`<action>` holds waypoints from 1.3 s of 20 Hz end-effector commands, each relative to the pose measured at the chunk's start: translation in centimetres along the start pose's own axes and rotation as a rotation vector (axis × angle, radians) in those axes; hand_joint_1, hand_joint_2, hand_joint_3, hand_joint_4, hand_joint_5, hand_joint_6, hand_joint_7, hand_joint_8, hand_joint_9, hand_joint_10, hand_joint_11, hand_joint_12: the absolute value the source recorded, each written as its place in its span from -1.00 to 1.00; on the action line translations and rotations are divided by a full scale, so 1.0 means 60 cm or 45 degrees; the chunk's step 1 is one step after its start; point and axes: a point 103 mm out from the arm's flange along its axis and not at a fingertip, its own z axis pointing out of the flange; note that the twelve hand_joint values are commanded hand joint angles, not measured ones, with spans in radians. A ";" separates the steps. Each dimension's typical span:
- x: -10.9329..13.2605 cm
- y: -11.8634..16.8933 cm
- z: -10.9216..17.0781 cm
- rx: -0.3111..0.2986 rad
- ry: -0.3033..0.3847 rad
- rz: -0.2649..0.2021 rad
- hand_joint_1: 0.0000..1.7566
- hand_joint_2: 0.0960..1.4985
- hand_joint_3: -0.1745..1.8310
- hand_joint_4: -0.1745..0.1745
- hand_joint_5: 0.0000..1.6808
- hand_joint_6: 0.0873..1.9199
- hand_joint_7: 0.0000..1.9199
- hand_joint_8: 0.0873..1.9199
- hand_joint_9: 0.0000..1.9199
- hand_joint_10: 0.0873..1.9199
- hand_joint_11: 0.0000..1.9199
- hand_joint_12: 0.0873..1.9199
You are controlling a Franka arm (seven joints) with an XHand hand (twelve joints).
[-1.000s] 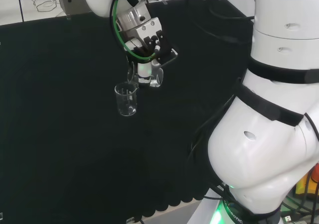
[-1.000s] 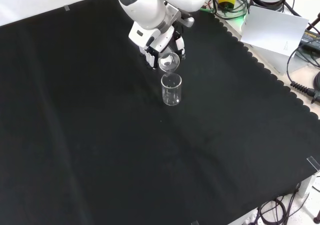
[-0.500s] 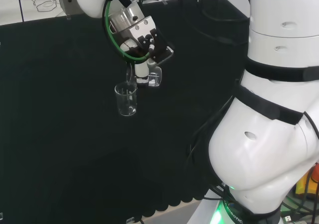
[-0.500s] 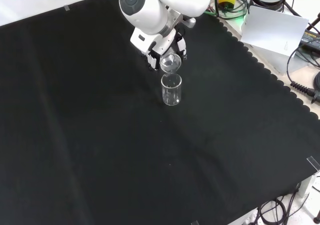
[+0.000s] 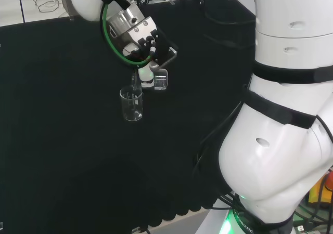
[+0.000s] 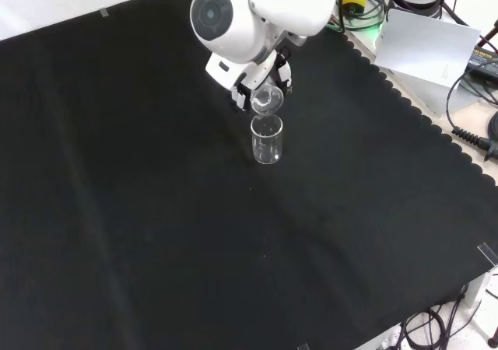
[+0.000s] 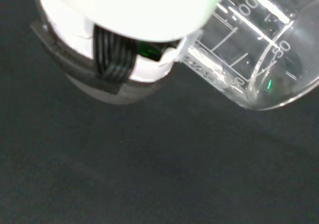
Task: Pour the water from the handheld beaker into the one on the table.
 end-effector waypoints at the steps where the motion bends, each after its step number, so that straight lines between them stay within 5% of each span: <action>1: 0.005 0.000 -0.005 0.027 -0.042 0.018 0.48 -0.24 -0.03 -1.00 0.35 -0.06 0.24 -0.08 0.59 -0.21 0.19 -0.26; 26: 0.010 0.011 -0.018 0.146 -0.151 0.107 0.48 -0.24 -0.02 -1.00 0.34 -0.04 0.24 -0.07 0.59 -0.20 0.19 -0.25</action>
